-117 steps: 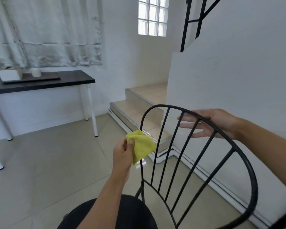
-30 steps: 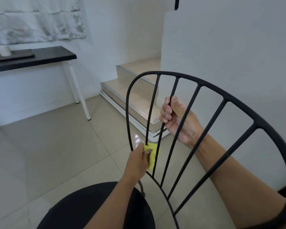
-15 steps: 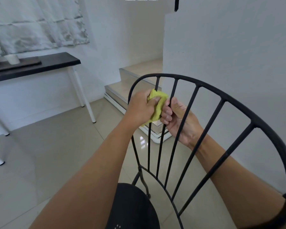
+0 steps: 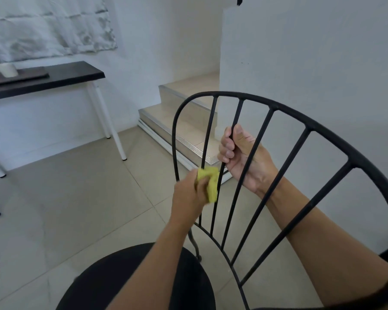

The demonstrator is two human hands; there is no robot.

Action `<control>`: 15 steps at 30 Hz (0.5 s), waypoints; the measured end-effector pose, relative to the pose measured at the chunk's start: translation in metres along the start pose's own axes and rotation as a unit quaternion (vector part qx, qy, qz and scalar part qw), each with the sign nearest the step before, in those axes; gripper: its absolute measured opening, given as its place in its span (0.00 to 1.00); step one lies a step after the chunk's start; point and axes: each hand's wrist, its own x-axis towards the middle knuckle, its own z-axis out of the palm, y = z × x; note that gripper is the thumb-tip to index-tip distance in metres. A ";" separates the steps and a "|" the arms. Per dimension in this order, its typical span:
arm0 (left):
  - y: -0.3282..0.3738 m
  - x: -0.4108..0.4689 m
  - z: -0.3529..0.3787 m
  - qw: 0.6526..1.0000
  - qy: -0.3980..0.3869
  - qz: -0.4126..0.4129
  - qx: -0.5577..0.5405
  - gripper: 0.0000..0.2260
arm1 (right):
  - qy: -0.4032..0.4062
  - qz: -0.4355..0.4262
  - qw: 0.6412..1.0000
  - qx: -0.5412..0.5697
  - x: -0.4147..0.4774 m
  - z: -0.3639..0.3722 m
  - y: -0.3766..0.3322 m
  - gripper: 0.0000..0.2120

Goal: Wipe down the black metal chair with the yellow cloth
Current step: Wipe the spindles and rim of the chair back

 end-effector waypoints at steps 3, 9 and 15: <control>-0.049 -0.044 0.029 0.993 -0.068 -0.074 0.060 0.07 | -0.001 -0.001 1.000 -0.007 -0.002 0.000 -0.001 0.11; -0.065 -0.053 0.027 0.979 -0.143 -0.106 0.097 0.10 | 0.013 0.002 0.999 -0.029 -0.003 0.002 -0.003 0.12; -0.053 -0.059 -0.014 0.991 -0.051 -0.118 0.027 0.02 | 0.141 -0.021 0.984 -0.107 -0.020 -0.004 -0.009 0.07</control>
